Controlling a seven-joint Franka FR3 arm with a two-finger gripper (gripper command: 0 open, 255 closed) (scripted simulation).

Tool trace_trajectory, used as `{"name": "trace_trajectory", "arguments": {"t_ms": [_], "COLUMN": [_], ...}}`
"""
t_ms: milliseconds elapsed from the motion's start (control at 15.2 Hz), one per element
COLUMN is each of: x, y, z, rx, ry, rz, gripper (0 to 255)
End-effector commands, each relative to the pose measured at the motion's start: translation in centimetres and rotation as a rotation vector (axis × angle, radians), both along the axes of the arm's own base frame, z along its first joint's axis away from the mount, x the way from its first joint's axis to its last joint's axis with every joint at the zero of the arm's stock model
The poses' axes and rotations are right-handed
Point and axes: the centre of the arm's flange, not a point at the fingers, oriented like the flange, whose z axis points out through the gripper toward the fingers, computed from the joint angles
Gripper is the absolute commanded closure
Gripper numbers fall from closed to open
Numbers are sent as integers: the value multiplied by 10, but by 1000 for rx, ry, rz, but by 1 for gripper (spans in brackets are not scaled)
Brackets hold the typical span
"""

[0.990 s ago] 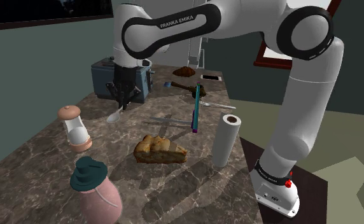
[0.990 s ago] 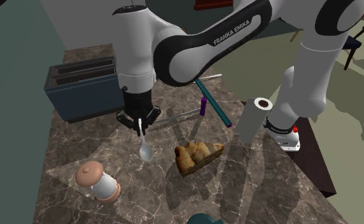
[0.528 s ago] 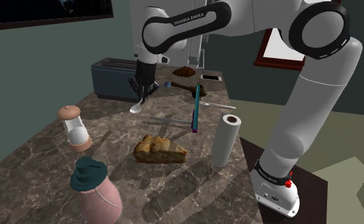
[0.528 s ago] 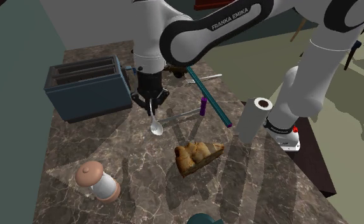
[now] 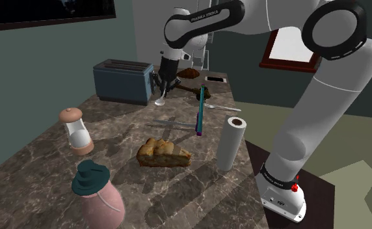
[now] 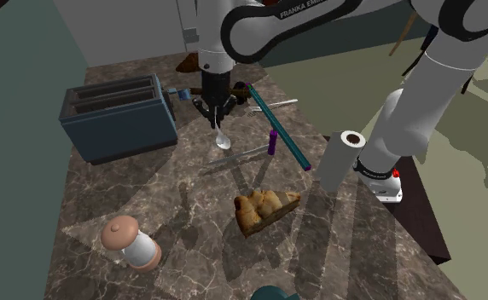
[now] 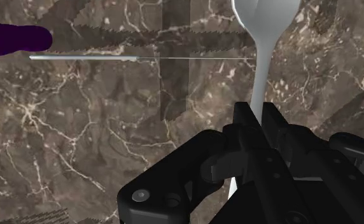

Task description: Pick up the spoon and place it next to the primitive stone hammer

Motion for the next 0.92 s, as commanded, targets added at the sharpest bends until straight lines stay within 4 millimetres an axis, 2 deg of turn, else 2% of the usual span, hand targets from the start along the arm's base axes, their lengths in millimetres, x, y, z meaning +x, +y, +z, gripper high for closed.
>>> {"name": "trace_trajectory", "arguments": {"t_ms": [0, 858], "x": [-3, -10], "y": [-26, -197], "z": [3, 3], "rx": [0, 0], "ry": [0, 0], "rz": [1, 1], "gripper": [255, 255]}}
